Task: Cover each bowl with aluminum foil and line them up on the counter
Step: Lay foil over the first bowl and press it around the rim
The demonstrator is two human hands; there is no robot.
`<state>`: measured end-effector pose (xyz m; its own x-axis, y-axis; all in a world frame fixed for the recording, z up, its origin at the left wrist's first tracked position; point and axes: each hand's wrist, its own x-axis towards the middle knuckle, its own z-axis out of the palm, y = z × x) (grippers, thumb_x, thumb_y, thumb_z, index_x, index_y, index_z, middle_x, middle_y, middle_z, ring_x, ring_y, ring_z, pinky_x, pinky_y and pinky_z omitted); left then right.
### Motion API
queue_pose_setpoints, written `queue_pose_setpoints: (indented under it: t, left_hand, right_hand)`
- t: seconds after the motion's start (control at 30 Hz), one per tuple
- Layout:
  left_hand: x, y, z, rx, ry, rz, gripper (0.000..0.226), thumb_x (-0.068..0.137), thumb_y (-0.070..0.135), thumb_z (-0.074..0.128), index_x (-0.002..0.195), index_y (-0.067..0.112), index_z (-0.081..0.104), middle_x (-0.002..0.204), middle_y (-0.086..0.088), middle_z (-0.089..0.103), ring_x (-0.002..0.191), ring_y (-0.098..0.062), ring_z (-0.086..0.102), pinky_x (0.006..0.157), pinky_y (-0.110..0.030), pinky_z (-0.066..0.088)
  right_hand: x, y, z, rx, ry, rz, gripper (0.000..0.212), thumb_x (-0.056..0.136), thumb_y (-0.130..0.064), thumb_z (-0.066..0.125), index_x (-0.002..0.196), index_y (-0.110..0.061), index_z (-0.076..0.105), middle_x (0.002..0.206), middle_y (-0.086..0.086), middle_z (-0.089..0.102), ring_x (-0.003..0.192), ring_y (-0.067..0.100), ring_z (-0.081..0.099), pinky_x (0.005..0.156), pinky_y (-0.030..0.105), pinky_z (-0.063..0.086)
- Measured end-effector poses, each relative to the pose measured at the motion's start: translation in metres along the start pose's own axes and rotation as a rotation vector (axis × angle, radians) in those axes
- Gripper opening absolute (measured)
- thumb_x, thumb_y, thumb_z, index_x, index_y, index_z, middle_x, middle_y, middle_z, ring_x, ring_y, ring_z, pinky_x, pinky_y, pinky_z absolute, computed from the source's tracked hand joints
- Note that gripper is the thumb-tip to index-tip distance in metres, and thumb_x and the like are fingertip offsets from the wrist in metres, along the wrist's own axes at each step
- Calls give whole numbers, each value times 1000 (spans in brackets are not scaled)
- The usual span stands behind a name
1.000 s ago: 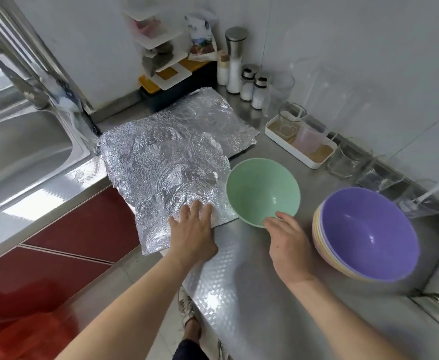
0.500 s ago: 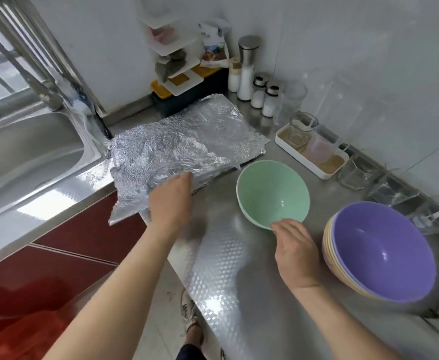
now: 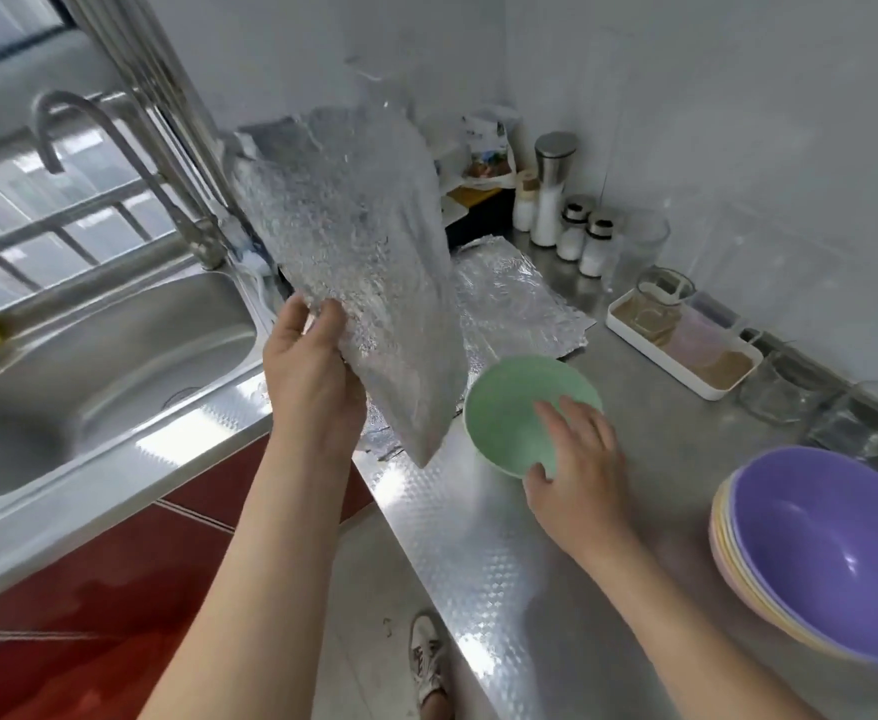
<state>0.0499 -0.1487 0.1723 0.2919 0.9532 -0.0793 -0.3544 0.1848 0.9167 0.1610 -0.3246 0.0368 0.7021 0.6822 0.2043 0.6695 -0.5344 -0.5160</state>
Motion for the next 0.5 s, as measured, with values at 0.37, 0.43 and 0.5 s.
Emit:
queue_pose_setpoints:
  t: [0.37, 0.43, 0.5]
  left_hand:
    - [-27, -61, -1, -251, 221, -491, 42, 99, 1, 48, 139, 12, 45, 117, 7, 62, 82, 1, 60, 71, -11, 46]
    - [-25, -62, -5, -202, 246, -481, 13, 99, 7, 51, 90, 15, 53, 77, 2, 58, 45, -3, 53, 45, -15, 44]
    - [-15, -61, -14, -120, 274, -454, 27, 99, 10, 54, 74, 16, 44, 56, 3, 43, 34, -5, 35, 36, -14, 32]
  right_hand:
    - [14, -19, -35, 1498, -327, 813, 81, 68, -1, 75, 139, -14, 37, 115, 13, 67, 85, 21, 67, 72, 39, 51]
    - [14, -5, -38, 1354, -298, 802, 98, 73, 5, 72, 151, -21, 19, 135, 18, 52, 106, 28, 63, 89, 46, 51]
    - [13, 11, -42, 1205, -311, 776, 93, 76, 10, 70, 150, -12, 19, 127, 18, 55, 113, 30, 58, 100, 47, 45]
